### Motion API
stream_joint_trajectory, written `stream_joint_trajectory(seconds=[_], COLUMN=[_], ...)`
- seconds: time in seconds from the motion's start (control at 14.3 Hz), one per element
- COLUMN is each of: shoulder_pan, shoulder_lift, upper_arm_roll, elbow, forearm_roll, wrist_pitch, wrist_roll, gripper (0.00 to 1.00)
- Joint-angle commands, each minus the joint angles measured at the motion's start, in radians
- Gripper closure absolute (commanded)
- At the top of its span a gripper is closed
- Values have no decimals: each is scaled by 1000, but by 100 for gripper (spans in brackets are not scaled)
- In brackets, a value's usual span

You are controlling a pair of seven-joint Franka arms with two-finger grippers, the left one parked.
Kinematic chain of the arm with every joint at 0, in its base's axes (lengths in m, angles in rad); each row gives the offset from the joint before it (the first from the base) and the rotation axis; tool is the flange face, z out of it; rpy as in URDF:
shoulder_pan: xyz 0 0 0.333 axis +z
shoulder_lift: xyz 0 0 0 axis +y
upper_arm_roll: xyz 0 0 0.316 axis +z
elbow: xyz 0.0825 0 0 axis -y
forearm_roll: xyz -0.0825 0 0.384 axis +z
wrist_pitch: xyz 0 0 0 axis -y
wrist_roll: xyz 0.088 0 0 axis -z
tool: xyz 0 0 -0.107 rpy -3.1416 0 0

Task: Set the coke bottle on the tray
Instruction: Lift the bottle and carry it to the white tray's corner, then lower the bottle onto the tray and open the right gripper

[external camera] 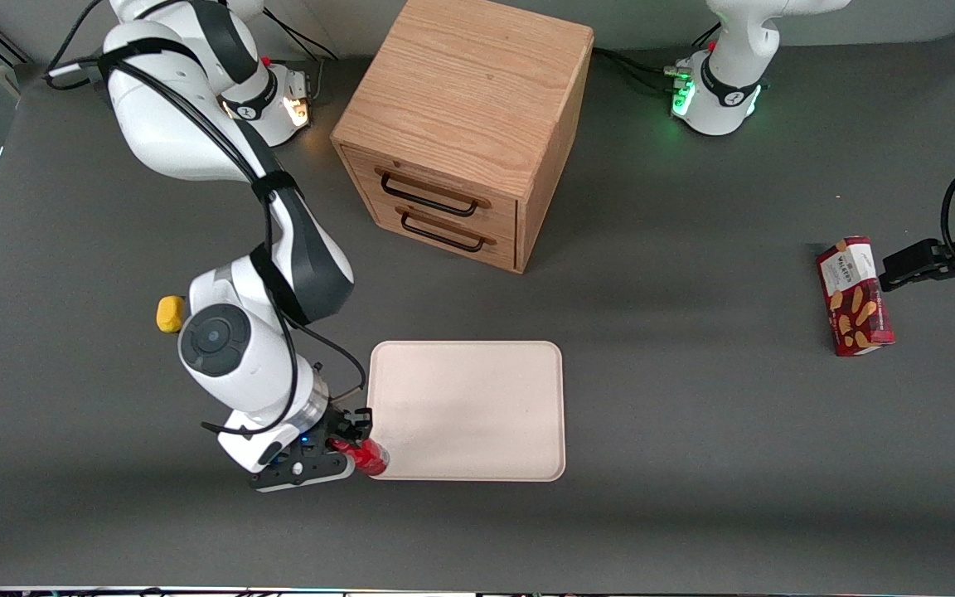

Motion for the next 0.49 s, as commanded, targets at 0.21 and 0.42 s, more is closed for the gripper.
stream_joint_trajectory(seconds=[0.21, 0.42], shoulder_pan=[19, 17], shoulder_lift=[41, 41], upper_arm_roll=[6, 4], elbow=[25, 7], forearm_roll=[-16, -50], wrist_pitch=[0, 0], wrist_roll=[-5, -2], gripper=[91, 85])
